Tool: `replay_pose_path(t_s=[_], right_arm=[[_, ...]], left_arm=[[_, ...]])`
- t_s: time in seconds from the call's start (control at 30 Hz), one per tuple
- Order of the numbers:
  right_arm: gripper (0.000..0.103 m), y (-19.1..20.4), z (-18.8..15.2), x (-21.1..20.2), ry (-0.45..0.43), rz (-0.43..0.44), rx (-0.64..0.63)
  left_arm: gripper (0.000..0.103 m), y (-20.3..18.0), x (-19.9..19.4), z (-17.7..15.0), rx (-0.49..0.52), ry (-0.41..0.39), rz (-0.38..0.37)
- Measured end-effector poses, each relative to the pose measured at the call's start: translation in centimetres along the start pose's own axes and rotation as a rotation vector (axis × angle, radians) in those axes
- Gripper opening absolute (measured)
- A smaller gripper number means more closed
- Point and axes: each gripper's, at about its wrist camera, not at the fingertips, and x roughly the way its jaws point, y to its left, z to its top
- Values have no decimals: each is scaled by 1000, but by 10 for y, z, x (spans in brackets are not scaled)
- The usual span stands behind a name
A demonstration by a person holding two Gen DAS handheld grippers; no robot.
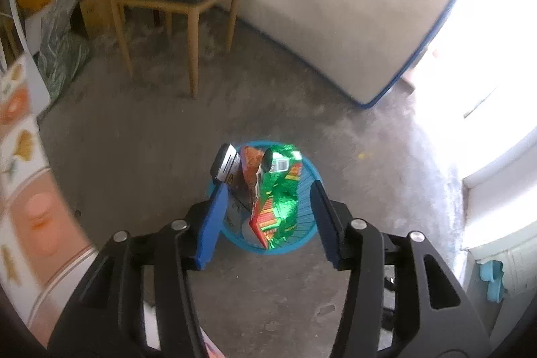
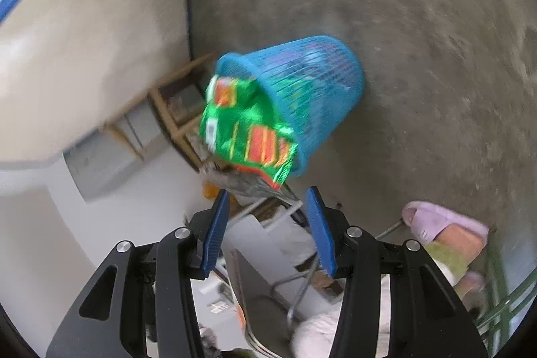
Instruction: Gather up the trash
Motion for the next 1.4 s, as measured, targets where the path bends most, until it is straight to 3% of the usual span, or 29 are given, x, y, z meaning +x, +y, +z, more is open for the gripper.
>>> replay_pose_path(t_s=[0.2,0.27,0.37,0.53,0.6,0.73,0.83,0.9,1.03,1.13,1.3,1.4], right_arm=[[46,87,-52,-1,29,-105,-387],[47,121,-84,-2,28,-170,-566],[57,165,-143,-7,4,-233,-844],[75,214,-257,-18,-85,-298,-1305],[84,223,-290,-22,-121,-318,-1423],[97,231,-366,-31,-306,-356,-1658],[97,230,-402,-33,-383,-337,-1740],[97,227,-423,-29,-383,-334,-1781],[97,214,-452,-9,-336,-414,-1864],[97,202,-463,9,-279,-517,-1917],[97,180,-463,29,-128,-642,-1901],[97,167,-459,39,-89,-683,-1891]], left_arm=[[68,5,-100,-35,45,-153,-31],[73,8,-133,-52,50,-208,-38],[84,17,-181,-78,46,-288,-17],[92,39,-250,-119,20,-425,99],[95,50,-279,-137,-25,-466,157],[95,67,-313,-163,-115,-493,264],[95,78,-327,-186,-180,-484,304],[95,87,-332,-206,-248,-475,353],[95,101,-319,-240,-359,-416,438],[95,106,-302,-261,-392,-324,571],[95,109,-298,-283,-383,-284,625],[95,109,-298,-284,-379,-254,650]])
